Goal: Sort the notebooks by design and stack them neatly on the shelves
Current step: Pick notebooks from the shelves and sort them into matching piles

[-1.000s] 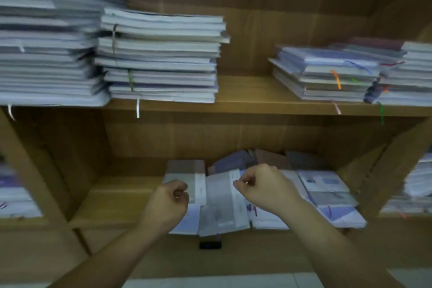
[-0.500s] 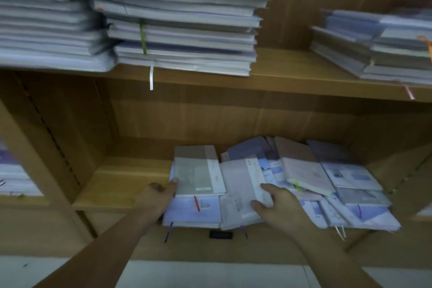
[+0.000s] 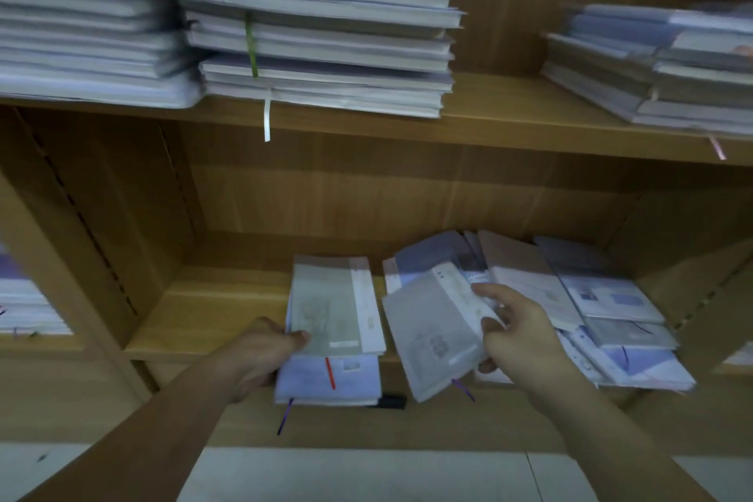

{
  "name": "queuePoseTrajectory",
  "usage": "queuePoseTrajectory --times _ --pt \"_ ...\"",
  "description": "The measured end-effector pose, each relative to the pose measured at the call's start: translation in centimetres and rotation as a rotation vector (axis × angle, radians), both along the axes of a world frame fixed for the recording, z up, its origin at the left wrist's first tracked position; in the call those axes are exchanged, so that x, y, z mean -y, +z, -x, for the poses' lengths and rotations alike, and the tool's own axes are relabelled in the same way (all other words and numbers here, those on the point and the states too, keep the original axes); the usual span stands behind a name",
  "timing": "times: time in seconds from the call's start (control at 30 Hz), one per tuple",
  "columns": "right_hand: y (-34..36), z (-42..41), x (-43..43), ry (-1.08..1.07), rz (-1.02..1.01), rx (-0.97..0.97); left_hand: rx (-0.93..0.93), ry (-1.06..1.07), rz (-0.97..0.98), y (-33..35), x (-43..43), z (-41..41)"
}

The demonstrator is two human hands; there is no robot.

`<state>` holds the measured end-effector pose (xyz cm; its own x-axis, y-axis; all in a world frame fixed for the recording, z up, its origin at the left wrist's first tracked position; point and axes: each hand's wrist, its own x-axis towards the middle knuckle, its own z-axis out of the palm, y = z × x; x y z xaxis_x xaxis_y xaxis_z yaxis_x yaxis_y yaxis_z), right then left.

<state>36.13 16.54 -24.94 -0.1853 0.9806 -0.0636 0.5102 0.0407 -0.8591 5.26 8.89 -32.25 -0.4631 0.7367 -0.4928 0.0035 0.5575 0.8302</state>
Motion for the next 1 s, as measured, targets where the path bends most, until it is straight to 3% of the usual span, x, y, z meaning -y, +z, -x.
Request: queuePoseTrajectory --times 0.13,0.3,0.57,0.73,0.9,1.0 --pt "0.7 0.6 1.5 -0.047 -0.189 0.024 -0.188 -0.127 -0.005 -0.8 0.6 -0.4" --pt "1.0 3.4 3.1 -0.005 -0.366 0.052 -0.162 -0.257 -0.119 0.4 1.8 -2.3" --pt "-1.4 8.5 2.4 0.019 -0.360 0.054 -0.279 -0.383 -0.068 -0.8 2.3 -1.3" --pt "-3.9 9.8 0.8 0.128 -0.112 0.316 -0.350 -0.418 -0.043 0.4 2.8 -1.5" --pt "-4.3 8.9 -0.4 0.232 -0.025 0.518 -0.270 -0.300 -0.035 0.3 2.3 -1.6" --pt "-4.6 8.9 -0.5 0.232 -0.007 0.463 -0.261 -0.227 -0.058 -0.6 2.2 -2.0"
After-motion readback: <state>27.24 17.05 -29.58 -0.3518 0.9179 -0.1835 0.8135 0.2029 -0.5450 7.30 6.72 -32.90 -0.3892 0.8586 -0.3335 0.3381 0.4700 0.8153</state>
